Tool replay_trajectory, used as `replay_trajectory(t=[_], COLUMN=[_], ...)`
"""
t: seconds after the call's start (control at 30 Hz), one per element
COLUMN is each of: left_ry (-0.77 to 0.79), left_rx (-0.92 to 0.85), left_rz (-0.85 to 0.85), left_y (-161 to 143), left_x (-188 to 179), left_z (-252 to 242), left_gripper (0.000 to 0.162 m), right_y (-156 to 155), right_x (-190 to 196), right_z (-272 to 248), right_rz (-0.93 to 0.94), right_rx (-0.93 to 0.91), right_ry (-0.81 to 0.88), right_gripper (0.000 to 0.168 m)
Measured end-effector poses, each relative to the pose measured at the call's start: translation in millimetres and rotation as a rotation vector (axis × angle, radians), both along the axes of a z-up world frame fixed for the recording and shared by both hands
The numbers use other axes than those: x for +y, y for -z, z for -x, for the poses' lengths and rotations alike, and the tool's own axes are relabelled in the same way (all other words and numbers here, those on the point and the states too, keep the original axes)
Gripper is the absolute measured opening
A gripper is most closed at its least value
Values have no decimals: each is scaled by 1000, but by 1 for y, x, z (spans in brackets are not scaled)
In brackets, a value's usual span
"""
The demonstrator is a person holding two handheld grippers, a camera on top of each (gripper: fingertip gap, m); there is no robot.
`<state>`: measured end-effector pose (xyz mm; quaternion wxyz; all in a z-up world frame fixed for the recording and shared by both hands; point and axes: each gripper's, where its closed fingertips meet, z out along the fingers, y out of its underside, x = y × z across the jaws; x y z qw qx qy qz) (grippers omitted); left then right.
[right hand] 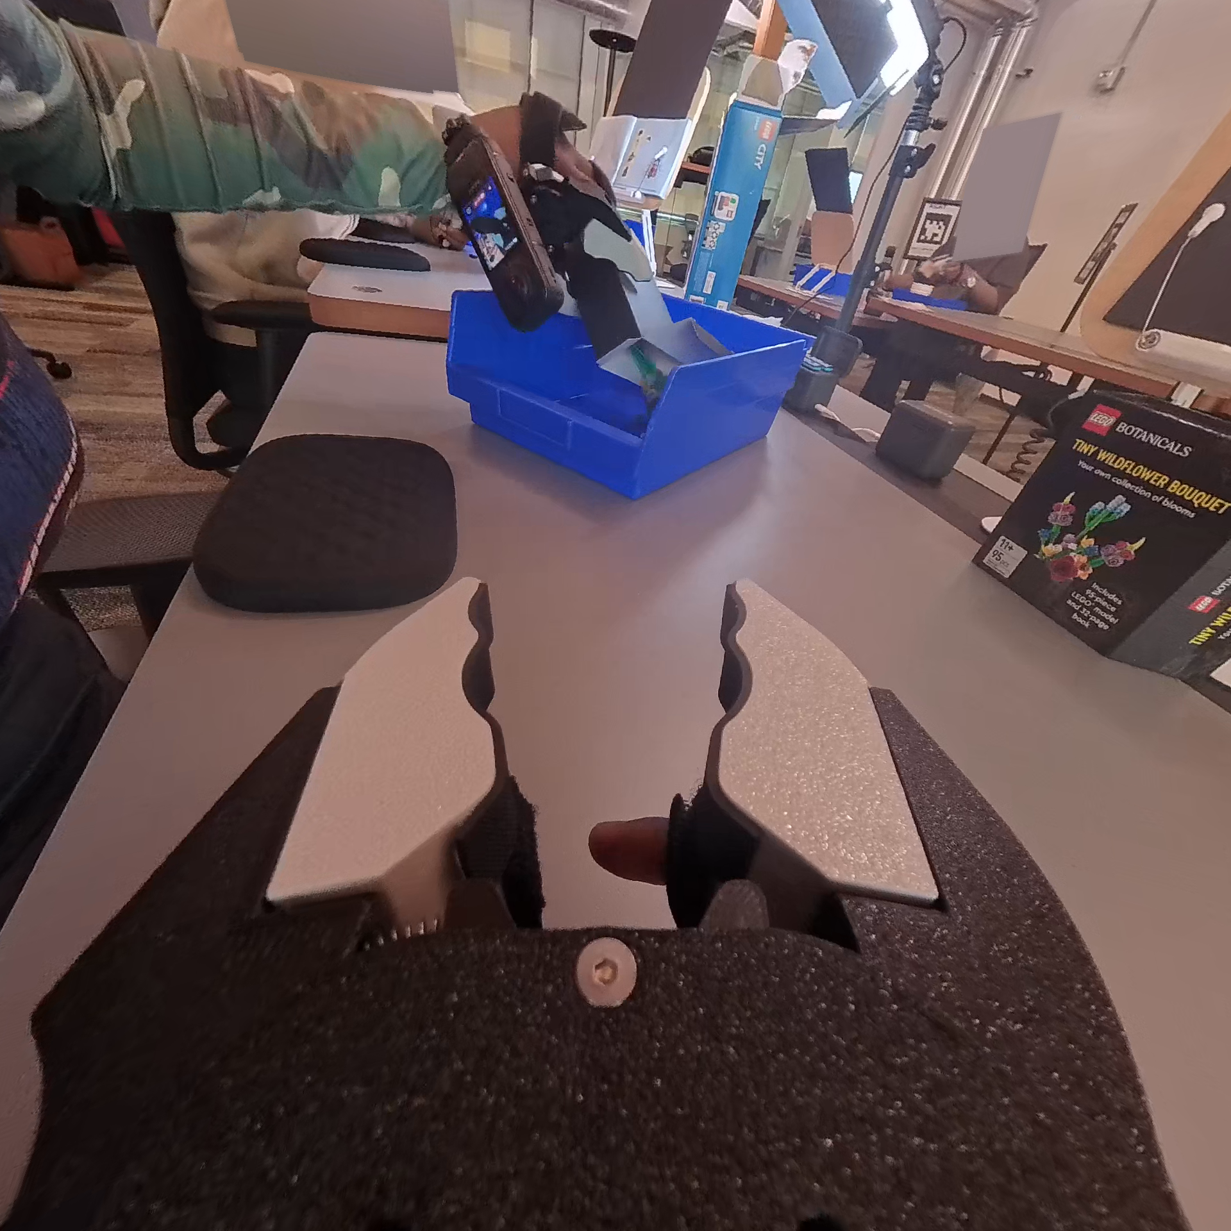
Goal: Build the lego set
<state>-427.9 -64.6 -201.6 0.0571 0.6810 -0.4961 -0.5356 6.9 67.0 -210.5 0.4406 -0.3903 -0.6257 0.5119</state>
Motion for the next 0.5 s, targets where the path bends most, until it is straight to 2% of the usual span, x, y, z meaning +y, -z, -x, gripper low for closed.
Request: replay_trajectory(t=[0.5], left_ry=[10], left_rx=[94], left_rz=[86], left_y=[-17], left_x=[-2], left_z=[1], left_gripper=[60], right_y=[-1], right_x=[0], right_z=[-1], right_rz=[-8], right_rx=[4], right_ry=[-2], right_gripper=[67])
